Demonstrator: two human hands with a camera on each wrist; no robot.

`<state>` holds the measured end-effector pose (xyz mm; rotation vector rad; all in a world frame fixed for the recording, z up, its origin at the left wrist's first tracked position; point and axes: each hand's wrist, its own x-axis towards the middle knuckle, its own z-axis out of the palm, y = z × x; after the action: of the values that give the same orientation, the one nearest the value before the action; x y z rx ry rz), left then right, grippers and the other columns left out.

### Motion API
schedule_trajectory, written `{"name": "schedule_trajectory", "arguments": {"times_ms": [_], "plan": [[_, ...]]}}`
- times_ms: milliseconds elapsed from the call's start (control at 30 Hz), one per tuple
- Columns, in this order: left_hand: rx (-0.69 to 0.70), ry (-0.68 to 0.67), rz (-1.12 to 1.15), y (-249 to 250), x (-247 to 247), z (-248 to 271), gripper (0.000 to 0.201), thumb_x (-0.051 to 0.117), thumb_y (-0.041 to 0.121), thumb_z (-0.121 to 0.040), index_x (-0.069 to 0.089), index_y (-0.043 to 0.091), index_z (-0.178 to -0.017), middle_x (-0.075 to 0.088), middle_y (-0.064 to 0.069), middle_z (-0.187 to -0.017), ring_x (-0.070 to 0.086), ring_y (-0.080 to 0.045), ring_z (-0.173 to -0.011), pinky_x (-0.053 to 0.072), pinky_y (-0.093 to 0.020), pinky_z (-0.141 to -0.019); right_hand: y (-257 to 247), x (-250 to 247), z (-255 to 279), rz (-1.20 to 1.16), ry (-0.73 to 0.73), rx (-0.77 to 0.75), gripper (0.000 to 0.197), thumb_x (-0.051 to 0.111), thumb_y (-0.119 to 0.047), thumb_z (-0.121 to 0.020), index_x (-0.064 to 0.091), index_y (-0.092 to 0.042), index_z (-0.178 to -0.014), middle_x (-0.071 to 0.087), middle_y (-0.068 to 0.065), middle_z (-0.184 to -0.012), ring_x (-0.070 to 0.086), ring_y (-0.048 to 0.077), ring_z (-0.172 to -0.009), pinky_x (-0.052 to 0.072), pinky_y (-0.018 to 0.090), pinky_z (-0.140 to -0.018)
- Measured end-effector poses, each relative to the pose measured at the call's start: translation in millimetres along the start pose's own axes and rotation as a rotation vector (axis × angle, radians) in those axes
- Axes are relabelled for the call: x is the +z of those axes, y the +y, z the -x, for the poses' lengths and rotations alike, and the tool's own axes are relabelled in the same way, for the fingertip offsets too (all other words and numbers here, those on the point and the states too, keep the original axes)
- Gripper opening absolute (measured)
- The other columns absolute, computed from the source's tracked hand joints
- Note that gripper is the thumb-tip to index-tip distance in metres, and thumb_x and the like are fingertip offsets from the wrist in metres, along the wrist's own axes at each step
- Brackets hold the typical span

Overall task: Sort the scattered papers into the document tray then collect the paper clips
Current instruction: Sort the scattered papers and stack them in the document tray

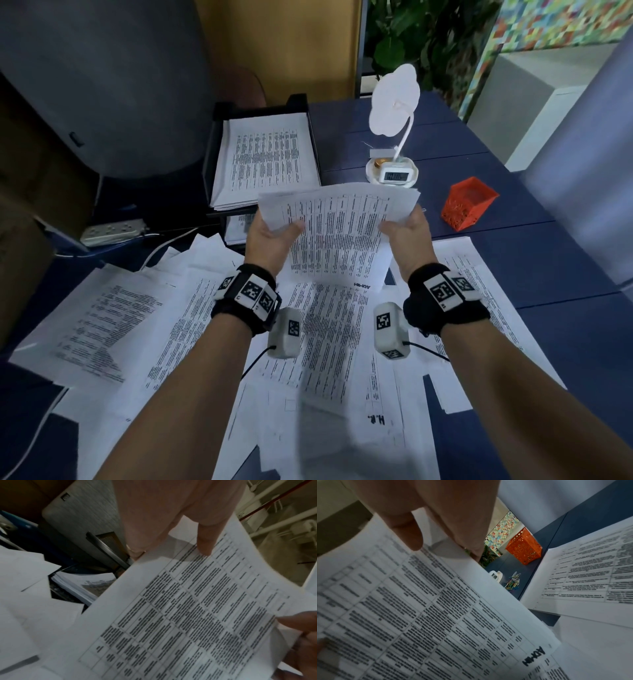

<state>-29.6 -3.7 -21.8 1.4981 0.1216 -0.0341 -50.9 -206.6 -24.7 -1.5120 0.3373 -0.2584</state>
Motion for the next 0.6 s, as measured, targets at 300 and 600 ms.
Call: {"name": "schedule_trajectory", "arguments": {"times_ms": [300, 600], "plan": [[0.039, 0.153, 0.172, 7, -15, -7, 0.037, 0.071, 0.022, -0.084, 0.061, 0.006, -0.115, 0.069, -0.008, -0.111, 0.066, -0.021, -0.103, 0.051, -0.04, -0.094, 30, -19, -2, 0.27, 0.064, 0.081, 0.028, 0.073, -0.03, -0.081, 0.059, -0.007, -0.073, 0.058, 0.003, -0.068, 0.051, 0.015, -0.063, 0.046, 0.027, -0.06], [-0.064, 0.032, 0.59, -1, -36, -12, 0.082, 0.077, 0.028, -0.077, 0.035, 0.001, -0.142, 0.051, -0.021, -0.136, 0.05, -0.035, -0.125, 0.041, -0.057, -0.101, 7, -4, -2, -0.444, -0.05, 0.174, 0.015, 0.054, -0.004, -0.094, 0.06, -0.011, -0.106, 0.068, 0.01, -0.11, 0.066, 0.027, -0.101, 0.055, 0.041, -0.087]]}}
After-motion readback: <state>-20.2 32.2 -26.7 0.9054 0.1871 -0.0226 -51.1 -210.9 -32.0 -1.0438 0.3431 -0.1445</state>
